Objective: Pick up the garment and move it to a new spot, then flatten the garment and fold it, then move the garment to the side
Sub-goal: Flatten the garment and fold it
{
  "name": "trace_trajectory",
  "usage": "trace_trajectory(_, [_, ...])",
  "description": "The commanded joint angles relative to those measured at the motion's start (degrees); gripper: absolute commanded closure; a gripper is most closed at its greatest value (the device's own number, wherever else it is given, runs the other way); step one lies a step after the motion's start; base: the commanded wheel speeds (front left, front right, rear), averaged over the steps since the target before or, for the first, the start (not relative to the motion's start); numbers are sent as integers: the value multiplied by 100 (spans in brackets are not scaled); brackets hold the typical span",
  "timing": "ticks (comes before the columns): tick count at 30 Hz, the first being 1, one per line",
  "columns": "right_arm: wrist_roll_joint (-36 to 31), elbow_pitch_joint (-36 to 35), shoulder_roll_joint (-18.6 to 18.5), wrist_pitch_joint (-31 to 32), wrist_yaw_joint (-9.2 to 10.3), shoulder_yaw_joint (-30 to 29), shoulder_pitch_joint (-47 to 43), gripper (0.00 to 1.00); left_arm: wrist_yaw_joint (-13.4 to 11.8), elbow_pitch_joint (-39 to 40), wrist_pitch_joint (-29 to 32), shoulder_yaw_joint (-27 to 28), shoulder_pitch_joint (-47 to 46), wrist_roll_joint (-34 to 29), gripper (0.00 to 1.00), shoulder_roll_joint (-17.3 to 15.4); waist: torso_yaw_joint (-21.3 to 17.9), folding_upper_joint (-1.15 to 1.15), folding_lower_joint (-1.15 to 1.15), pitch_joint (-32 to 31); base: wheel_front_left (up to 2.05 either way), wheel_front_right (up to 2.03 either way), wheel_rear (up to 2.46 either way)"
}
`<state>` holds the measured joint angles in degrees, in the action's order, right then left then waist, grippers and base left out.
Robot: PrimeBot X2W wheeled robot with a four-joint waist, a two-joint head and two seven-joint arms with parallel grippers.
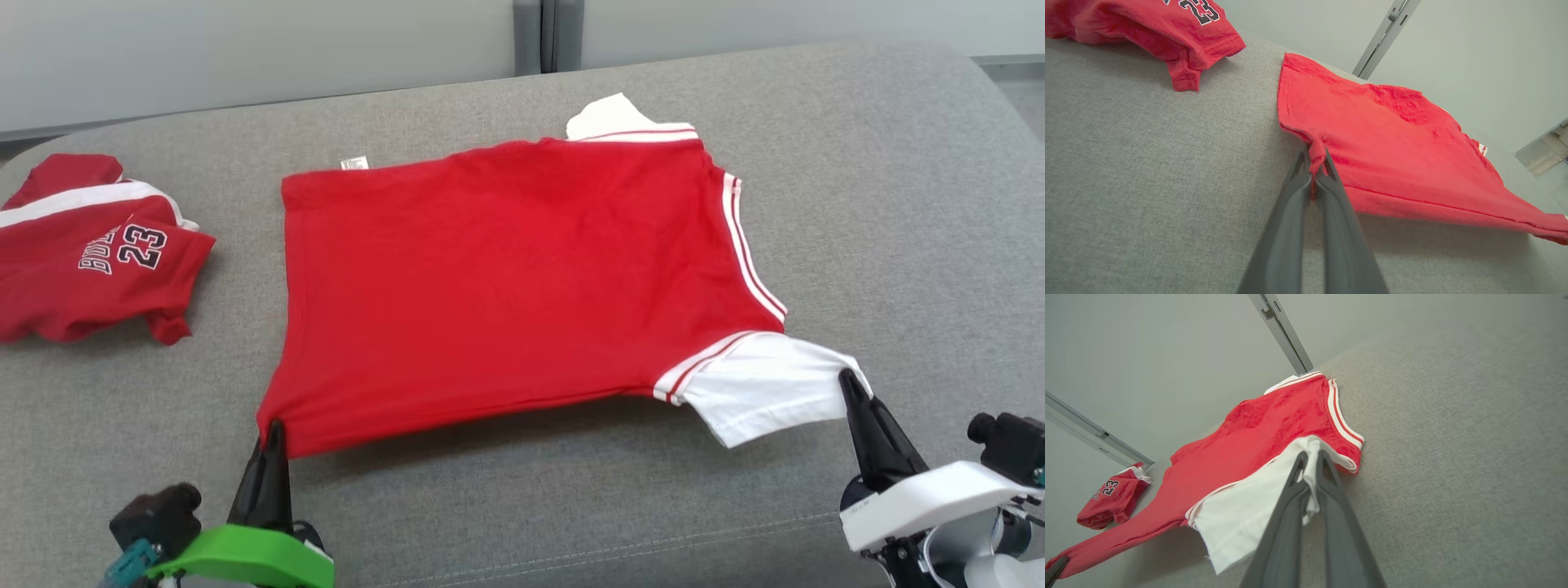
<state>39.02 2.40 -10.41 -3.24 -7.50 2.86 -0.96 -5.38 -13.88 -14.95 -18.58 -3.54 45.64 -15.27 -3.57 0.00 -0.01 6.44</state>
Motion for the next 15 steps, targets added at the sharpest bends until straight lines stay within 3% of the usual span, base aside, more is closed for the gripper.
trace_trajectory(1, [-67, -148, 14, 93, 2, -101, -199, 100, -87, 126, -24, 52, 244, -94, 100, -37, -77, 0, 1, -90, 0, 0, 0])
trace_trajectory(15, [-318, -900, 432, 1084, 2, -407, -1171, 100, -455, 776, 72, 62, 1395, -61, 100, -162, -89, 0, 1, -191, 0, 0, 0])
